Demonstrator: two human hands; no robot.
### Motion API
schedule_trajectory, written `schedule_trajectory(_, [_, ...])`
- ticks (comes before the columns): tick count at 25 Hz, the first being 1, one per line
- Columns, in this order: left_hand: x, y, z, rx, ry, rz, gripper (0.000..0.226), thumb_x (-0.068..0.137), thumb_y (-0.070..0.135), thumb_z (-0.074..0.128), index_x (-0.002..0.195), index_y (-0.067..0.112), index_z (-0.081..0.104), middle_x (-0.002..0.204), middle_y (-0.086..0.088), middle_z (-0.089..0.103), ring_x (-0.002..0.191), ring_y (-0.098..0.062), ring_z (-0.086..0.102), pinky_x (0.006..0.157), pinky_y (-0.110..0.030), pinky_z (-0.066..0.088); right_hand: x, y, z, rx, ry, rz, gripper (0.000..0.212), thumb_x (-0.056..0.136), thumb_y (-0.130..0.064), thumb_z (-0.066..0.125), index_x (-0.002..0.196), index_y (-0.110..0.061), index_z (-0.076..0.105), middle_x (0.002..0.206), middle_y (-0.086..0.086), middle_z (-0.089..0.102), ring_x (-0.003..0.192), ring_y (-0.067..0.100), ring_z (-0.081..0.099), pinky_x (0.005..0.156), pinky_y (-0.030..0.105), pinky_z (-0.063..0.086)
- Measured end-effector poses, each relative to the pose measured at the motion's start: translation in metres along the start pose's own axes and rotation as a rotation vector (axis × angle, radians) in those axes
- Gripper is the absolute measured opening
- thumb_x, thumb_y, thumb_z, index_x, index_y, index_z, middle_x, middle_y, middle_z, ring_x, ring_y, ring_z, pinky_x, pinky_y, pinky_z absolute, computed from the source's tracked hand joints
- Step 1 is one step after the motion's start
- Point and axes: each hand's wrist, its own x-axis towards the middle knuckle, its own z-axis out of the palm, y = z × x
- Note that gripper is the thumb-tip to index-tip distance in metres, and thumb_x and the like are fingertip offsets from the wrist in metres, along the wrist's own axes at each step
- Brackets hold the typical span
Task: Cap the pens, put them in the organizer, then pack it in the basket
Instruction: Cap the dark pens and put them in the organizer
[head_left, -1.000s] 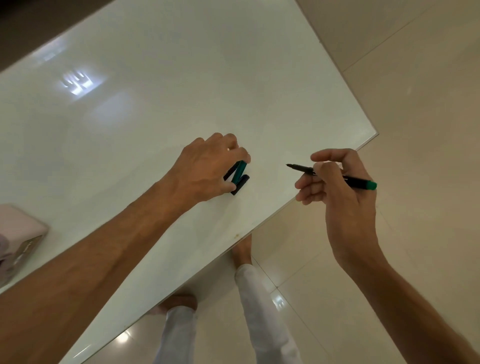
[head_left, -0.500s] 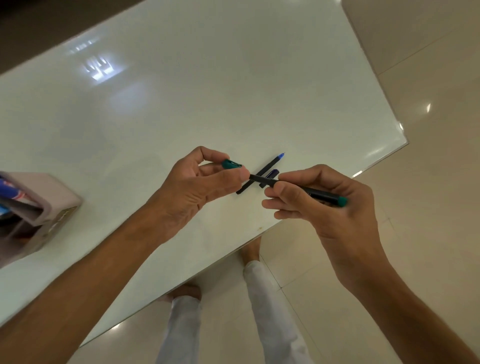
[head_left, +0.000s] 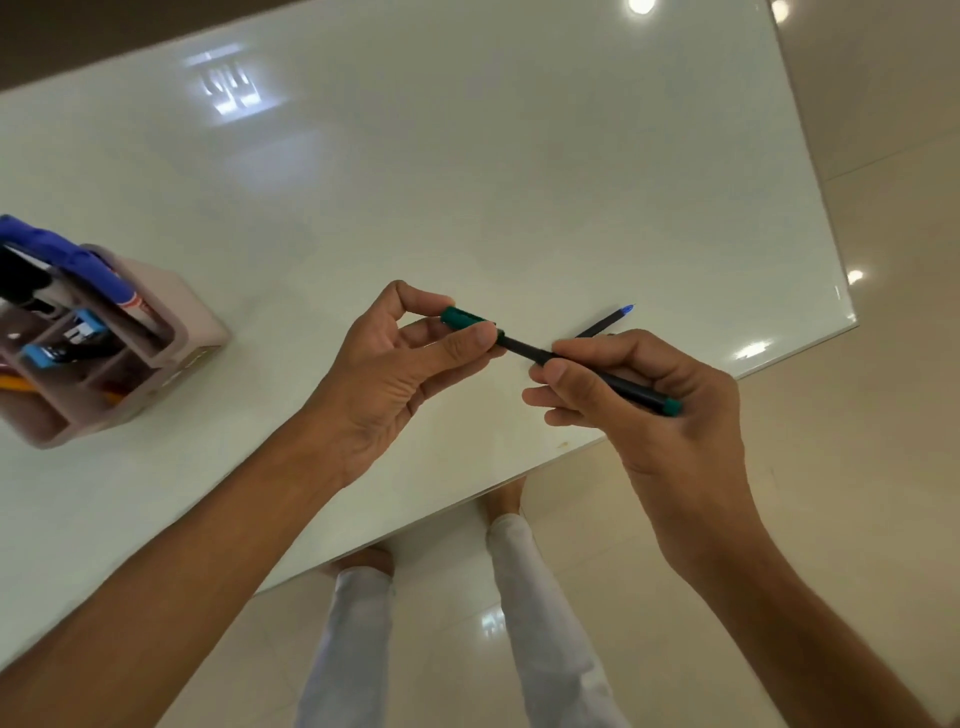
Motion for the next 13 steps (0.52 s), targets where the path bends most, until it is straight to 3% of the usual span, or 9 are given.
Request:
schedule_trajectory(4, [-0.020, -0.013, -0.008, -0.008, 0.092, 0.006, 0.014, 0.095, 0.018, 0.070, 0.092, 0.014, 0.056, 0.094, -0.011, 0.080, 0.088, -0.020, 0.080, 0.072, -0.019, 0.063, -0.017, 0.015, 0.031, -0.115, 0.003, -0.020, 0.015, 0.091, -0.009, 0.079, 0.106, -0.011, 0.082, 0.090, 0.000, 0.083, 0.084, 0.020, 0.081, 0.080, 0.034, 0.067])
schedule_trajectory(6, [-0.030, -0.026, -0.008, -0.066, 0.153, -0.010, 0.020, 0.100, 0.025, 0.067, 0.085, 0.016, 0.056, 0.092, -0.010, 0.078, 0.084, -0.017, 0.078, 0.072, -0.020, 0.062, -0.029, 0.026, 0.049, -0.186, 0.051, -0.065, 0.016, 0.091, -0.012, 0.079, 0.106, -0.014, 0.081, 0.090, -0.004, 0.082, 0.084, 0.017, 0.080, 0.080, 0.028, 0.066])
schedule_trajectory(10, [-0.044, -0.032, -0.012, -0.172, 0.234, 0.007, 0.020, 0.100, 0.033, 0.064, 0.088, 0.017, 0.059, 0.094, -0.006, 0.079, 0.088, -0.016, 0.079, 0.072, -0.020, 0.062, -0.042, 0.040, 0.075, -0.274, 0.112, -0.205, 0.012, 0.092, -0.008, 0.079, 0.104, -0.009, 0.080, 0.089, -0.007, 0.081, 0.086, 0.012, 0.079, 0.081, 0.024, 0.064])
schedule_trajectory(13, [-0.052, -0.020, -0.023, -0.263, 0.230, 0.032, 0.013, 0.101, 0.030, 0.063, 0.099, 0.017, 0.062, 0.095, -0.002, 0.080, 0.091, -0.015, 0.079, 0.076, -0.021, 0.062, -0.036, 0.032, 0.098, -0.327, 0.054, -0.303, 0.009, 0.093, -0.005, 0.078, 0.102, -0.005, 0.078, 0.091, -0.004, 0.080, 0.087, 0.011, 0.079, 0.082, 0.024, 0.064])
